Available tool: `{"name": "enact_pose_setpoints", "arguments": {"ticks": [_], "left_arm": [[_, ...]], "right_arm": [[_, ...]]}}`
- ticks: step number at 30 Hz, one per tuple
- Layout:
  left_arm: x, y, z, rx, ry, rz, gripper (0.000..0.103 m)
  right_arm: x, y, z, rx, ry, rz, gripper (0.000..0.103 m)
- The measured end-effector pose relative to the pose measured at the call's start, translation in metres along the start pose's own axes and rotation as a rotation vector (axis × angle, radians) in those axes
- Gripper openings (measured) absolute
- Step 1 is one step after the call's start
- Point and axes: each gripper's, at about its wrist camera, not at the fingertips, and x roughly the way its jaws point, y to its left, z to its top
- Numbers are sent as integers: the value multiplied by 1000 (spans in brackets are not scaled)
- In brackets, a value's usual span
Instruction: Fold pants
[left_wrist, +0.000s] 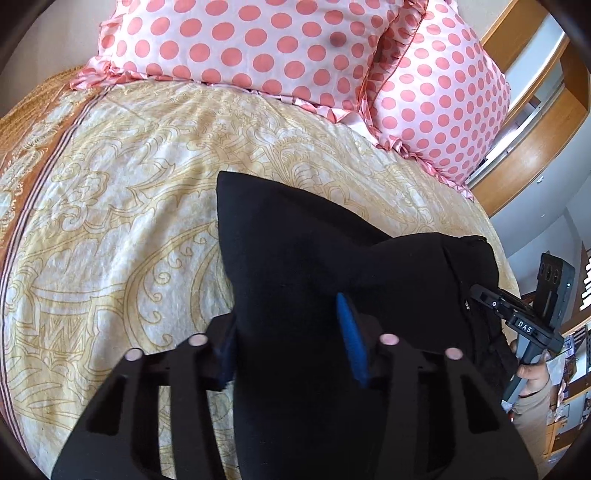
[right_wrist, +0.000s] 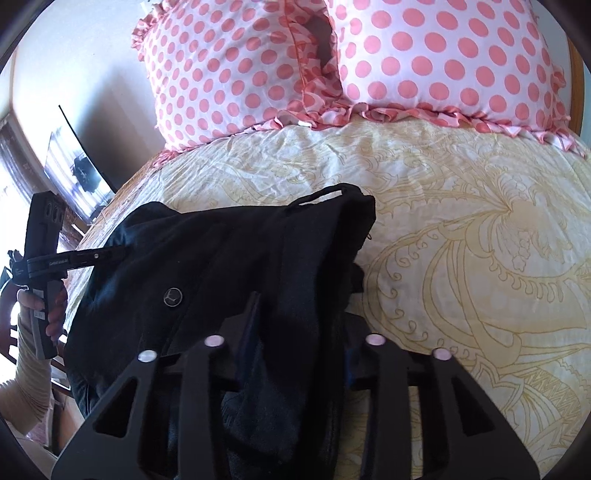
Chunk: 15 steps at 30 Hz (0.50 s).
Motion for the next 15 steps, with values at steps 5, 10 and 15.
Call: {"name": "enact_pose_setpoints", "arguments": {"ticks": [5, 10, 15], "left_arm": [[-12, -7, 2, 45, -61, 18, 8], [-14, -15, 20, 75, -108, 23, 6], [0, -22, 63, 98, -166, 65, 6]], "right_arm": [[-8, 6, 10, -15, -32, 7, 21], [-9, 10, 34, -48, -70, -5, 20], [12, 2, 72, -56, -108, -28, 20]]}}
